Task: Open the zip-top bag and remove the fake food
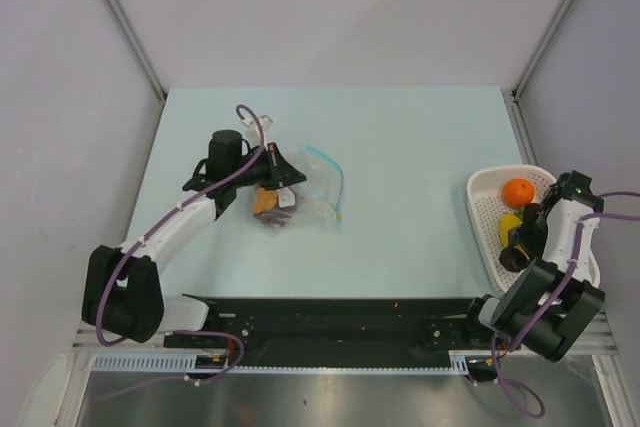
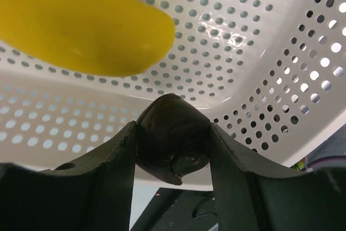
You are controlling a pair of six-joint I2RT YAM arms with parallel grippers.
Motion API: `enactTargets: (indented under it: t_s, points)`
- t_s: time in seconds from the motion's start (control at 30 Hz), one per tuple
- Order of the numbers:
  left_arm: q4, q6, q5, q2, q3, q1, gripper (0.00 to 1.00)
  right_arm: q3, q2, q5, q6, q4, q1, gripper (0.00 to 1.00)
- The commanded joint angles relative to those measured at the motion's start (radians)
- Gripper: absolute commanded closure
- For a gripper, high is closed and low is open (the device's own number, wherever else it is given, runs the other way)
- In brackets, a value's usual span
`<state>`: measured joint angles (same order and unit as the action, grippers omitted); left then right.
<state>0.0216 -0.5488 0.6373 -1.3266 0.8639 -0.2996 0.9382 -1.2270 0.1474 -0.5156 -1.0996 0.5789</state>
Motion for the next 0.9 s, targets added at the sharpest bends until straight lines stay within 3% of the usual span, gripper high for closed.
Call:
enactTargets:
  t_s: [0.0, 0.17, 0.27, 0.3, 0.33, 0.53, 0.77, 0.8, 0.87]
  points:
    - [-0.034, 0.001, 0.032, 0.047, 0.001, -0.016, 1.00, -0.030, 0.008, 0.035, -0.027, 0.055, 0.036, 0.61]
    - [-0.038, 0.001, 0.028, 0.044, 0.006, -0.022, 1.00, -0.073, -0.023, -0.006, -0.017, 0.095, 0.045, 0.41]
    - [-0.029, 0.007, 0.028, 0.044, 0.020, -0.022, 1.00, -0.076, -0.016, -0.016, -0.009, 0.099, 0.045, 0.21]
    - [-0.029, 0.007, 0.028, 0.043, 0.021, -0.022, 1.00, -0.076, -0.011, -0.016, -0.009, 0.101, 0.045, 0.03]
    - [-0.029, 0.007, 0.028, 0.043, 0.024, -0.022, 1.00, -0.076, -0.008, -0.019, -0.008, 0.101, 0.045, 0.00]
    - [-0.029, 0.000, 0.021, 0.044, 0.017, -0.024, 1.00, -0.021, 0.081, -0.034, -0.001, 0.057, -0.031, 0.00]
    - [0.021, 0.023, -0.002, 0.044, 0.030, -0.024, 1.00, 0.112, 0.227, -0.029, -0.083, 0.063, -0.373, 0.00]
    - [0.035, 0.026, -0.013, 0.046, 0.038, -0.024, 1.00, 0.128, 0.242, -0.008, -0.098, 0.096, -0.501, 0.00]
    - [0.050, 0.029, -0.022, 0.046, 0.049, -0.024, 1.00, 0.129, 0.265, 0.004, -0.141, 0.156, -0.639, 0.00]
